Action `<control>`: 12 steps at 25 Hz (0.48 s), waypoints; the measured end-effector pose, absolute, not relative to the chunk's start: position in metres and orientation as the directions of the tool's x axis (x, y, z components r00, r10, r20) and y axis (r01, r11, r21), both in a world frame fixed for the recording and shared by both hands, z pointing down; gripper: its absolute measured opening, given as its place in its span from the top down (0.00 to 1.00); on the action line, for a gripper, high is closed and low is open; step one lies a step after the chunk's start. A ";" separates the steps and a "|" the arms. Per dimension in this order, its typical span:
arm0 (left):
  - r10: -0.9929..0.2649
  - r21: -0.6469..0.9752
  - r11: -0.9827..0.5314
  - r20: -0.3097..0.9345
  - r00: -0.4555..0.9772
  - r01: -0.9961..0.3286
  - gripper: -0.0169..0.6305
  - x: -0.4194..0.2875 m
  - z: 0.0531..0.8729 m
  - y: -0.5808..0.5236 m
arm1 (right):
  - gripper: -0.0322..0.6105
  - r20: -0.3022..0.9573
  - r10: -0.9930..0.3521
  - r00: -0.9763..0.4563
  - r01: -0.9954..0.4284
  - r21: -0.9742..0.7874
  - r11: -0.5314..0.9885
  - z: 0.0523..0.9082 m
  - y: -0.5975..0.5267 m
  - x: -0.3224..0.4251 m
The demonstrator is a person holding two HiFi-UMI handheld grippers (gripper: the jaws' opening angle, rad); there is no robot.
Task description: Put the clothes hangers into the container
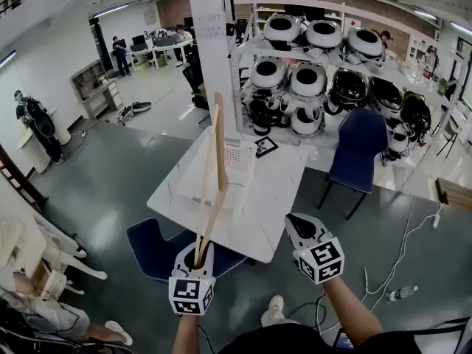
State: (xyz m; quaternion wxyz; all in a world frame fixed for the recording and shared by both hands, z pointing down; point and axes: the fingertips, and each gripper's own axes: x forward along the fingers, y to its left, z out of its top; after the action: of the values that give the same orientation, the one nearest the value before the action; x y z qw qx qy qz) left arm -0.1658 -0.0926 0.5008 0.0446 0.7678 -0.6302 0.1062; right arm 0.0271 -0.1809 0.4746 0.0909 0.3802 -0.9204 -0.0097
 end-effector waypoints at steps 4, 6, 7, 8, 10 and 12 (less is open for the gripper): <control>-0.960 -0.064 -0.194 0.220 0.176 -0.979 0.89 -0.166 0.499 -0.114 | 0.92 0.161 -0.697 -0.699 -0.694 0.082 0.715 0.473 -0.202 0.026; -0.960 -0.062 -0.189 0.221 0.171 -0.980 0.89 -0.165 0.499 -0.123 | 0.92 0.160 -0.692 -0.704 -0.689 0.082 0.720 0.473 -0.211 0.026; -0.961 -0.060 -0.186 0.220 0.169 -0.981 0.89 -0.164 0.499 -0.127 | 0.92 0.160 -0.690 -0.706 -0.687 0.084 0.722 0.473 -0.215 0.026; -0.961 -0.058 -0.183 0.220 0.167 -0.981 0.89 -0.163 0.499 -0.131 | 0.92 0.160 -0.687 -0.708 -0.684 0.084 0.725 0.473 -0.220 0.027; -0.962 -0.054 -0.180 0.220 0.164 -0.982 0.89 -0.160 0.499 -0.139 | 0.92 0.159 -0.683 -0.713 -0.680 0.083 0.729 0.472 -0.229 0.029; -0.962 -0.051 -0.176 0.221 0.161 -0.983 0.89 -0.156 0.498 -0.147 | 0.92 0.159 -0.678 -0.717 -0.674 0.087 0.733 0.472 -0.238 0.032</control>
State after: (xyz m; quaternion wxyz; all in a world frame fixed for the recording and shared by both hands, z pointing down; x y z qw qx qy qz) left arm -0.1559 -0.1475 0.4985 0.0519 0.7602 -0.6396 0.1015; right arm 0.0316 -0.2378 0.4716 0.0901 0.3649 -0.9266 -0.0113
